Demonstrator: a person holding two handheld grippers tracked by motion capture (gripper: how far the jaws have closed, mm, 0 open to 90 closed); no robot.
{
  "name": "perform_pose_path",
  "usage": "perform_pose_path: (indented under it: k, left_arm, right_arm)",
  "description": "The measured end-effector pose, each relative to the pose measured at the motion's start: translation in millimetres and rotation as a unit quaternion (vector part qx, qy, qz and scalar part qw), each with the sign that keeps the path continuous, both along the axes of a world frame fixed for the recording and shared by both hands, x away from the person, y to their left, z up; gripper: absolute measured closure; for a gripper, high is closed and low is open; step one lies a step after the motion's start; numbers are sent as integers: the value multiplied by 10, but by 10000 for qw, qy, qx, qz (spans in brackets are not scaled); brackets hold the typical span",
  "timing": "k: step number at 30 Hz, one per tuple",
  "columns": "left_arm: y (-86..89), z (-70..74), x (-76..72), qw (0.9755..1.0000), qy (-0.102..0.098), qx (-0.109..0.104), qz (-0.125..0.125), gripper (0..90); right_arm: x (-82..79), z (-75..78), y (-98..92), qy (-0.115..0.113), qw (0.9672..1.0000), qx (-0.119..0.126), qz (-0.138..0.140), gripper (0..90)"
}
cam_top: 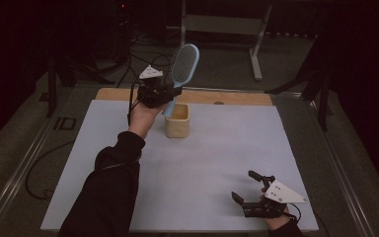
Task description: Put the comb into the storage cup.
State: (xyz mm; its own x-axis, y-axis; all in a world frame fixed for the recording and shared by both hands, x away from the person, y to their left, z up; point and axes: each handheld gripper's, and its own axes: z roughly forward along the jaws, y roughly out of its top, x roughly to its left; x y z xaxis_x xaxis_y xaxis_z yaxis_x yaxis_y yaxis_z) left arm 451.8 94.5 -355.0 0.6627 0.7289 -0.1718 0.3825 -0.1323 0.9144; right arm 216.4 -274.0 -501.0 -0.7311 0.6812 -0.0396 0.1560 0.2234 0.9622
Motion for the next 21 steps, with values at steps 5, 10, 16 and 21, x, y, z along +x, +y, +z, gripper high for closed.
perform_pose_path:
  k: [5,10,16,21]
  left_arm:
    - [-19,-38,52,9999,-113,-84,3,700]
    - [-59,-109,112,9997,-231,-112,-20,701]
    - [-88,-175,172,9992,-349,-202,-21,700]
    - [-100,-246,212,9985,-468,-260,-67,701]
  right_arm:
    - [-2,0,4,6,10000,1,17,89]
    - [2,-1,0,15,10000,13,27,89]
    - [-3,2,-3,11,10000,28,26,88]
    - [-1,-1,-9,36,10000,53,28,88]
